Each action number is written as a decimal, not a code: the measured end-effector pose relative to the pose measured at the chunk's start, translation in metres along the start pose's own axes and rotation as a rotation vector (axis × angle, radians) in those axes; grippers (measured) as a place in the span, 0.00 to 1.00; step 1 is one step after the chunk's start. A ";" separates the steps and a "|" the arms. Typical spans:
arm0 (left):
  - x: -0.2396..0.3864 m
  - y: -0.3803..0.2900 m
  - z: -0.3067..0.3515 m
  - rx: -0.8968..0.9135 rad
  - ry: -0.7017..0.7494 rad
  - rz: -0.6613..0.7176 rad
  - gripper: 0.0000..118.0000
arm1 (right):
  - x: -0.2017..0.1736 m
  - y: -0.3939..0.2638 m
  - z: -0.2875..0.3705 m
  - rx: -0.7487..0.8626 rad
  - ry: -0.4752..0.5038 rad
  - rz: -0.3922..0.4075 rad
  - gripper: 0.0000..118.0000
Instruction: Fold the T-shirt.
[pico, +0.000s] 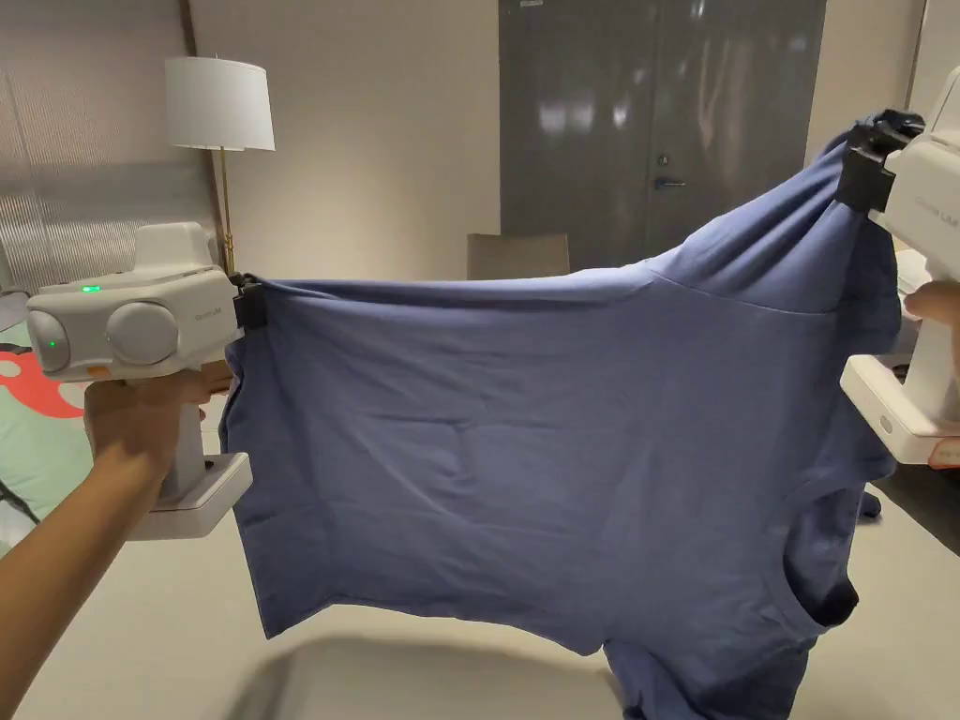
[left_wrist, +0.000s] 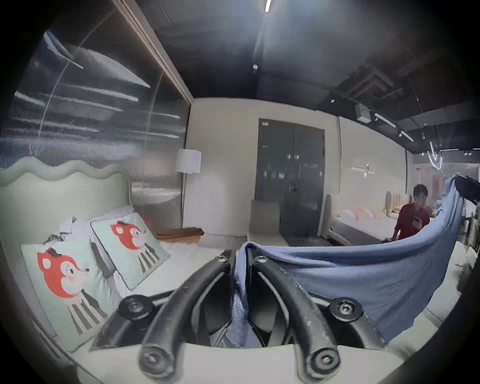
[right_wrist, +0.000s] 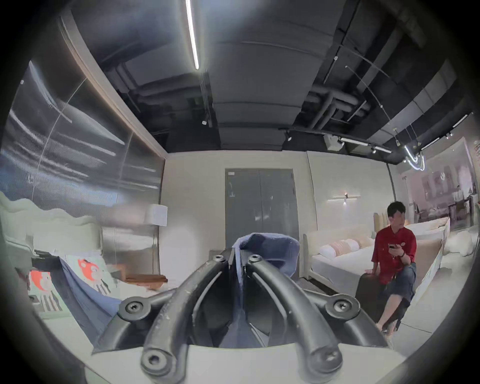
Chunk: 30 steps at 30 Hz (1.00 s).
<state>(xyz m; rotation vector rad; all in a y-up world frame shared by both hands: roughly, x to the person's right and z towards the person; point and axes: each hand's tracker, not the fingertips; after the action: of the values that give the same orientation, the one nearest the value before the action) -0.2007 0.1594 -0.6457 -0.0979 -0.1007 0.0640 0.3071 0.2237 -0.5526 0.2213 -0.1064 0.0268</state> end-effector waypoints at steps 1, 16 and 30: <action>-0.003 -0.014 -0.003 -0.024 -0.001 0.009 0.04 | -0.002 -0.014 0.001 -0.028 0.005 0.007 0.01; -0.054 -0.253 0.050 -0.458 0.064 0.074 0.04 | -0.014 -0.246 0.091 -0.536 0.054 -0.138 0.01; -0.076 -0.341 0.186 -0.574 0.072 0.139 0.04 | -0.006 -0.308 0.296 -0.816 0.101 -0.313 0.01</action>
<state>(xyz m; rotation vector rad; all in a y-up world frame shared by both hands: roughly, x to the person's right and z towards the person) -0.2758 -0.1666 -0.4345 -0.6805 -0.0380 0.1696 0.2826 -0.1417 -0.3336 -0.5799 0.0247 -0.3132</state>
